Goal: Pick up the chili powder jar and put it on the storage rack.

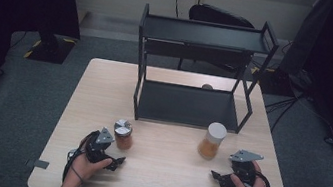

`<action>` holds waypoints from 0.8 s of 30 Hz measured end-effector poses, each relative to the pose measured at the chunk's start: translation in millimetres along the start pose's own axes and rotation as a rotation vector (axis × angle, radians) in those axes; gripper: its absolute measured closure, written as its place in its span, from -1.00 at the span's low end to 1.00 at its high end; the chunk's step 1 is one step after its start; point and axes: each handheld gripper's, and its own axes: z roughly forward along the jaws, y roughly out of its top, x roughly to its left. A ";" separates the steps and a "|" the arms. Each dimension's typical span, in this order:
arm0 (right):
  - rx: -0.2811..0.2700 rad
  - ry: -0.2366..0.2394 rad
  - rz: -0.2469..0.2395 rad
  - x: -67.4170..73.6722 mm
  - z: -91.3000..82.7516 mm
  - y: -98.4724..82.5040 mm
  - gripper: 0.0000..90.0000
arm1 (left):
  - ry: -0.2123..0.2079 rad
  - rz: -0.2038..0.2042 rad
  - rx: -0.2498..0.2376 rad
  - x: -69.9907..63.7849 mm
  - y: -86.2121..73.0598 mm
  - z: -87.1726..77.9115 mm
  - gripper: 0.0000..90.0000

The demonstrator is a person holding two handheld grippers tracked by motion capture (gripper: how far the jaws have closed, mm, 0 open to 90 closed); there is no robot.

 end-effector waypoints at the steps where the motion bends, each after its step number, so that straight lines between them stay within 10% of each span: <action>1: 0.000 0.000 0.000 0.1 0.0 0.0 -1.00 | -0.013 -0.011 -0.015 1.7 -1.6 0.3 -0.98; 24: -0.001 -0.001 0.000 0.2 0.0 -0.2 -1.00 | -0.027 -0.050 -0.093 7.7 18.7 7.0 -0.77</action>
